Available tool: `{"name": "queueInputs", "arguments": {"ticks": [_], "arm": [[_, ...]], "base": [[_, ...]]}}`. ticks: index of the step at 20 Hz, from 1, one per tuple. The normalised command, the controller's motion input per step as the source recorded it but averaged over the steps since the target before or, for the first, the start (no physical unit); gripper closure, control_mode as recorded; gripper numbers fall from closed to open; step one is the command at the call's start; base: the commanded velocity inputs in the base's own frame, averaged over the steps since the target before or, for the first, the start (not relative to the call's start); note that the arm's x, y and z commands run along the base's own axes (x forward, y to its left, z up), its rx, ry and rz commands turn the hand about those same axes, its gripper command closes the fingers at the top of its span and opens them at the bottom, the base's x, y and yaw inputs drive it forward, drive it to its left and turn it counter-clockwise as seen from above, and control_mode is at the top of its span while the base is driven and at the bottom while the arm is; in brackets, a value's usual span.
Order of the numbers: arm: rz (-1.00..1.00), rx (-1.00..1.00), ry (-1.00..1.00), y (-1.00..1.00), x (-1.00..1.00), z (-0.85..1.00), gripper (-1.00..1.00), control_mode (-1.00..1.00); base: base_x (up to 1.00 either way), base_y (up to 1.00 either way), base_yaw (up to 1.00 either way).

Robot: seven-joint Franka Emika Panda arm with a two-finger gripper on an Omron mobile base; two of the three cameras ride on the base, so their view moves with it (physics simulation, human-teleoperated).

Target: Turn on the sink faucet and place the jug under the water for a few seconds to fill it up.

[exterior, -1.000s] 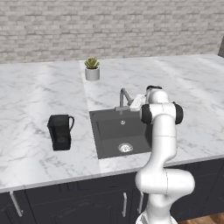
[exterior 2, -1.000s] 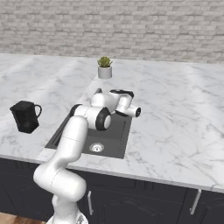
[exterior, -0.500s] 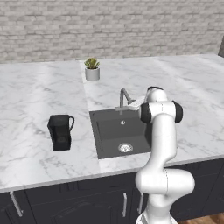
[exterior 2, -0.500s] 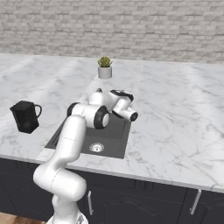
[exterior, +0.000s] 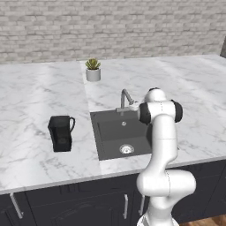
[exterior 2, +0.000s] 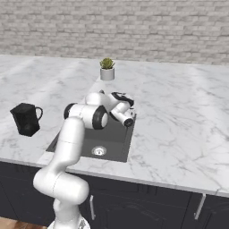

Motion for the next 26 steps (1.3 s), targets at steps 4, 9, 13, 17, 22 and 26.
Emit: {"name": "queueInputs", "arguments": {"ticks": [4, 9, 13, 17, 22, 26], "arm": [[-0.17, 0.13, 0.16, -0.95, 0.20, -0.13, 1.00, -1.00], [-0.12, 0.16, 0.16, -1.00, 0.10, -0.21, 1.00, -1.00], [-0.09, 0.16, 0.10, -1.00, 0.00, -0.29, 1.00, -1.00], [-0.09, 0.18, 0.05, -1.00, 0.00, -0.40, 1.00, -1.00], [-0.05, 0.16, 0.00, -0.86, -0.14, -0.31, 1.00, -1.00], [0.00, 0.01, 0.10, -0.15, 0.00, -0.29, -1.00, -1.00]], "base": [[0.00, 0.00, 0.00], [0.00, 0.00, 0.00], [0.00, 0.00, 0.00], [0.00, 0.00, 0.00], [0.00, 0.00, 0.00], [0.00, 0.00, 0.00]]}}
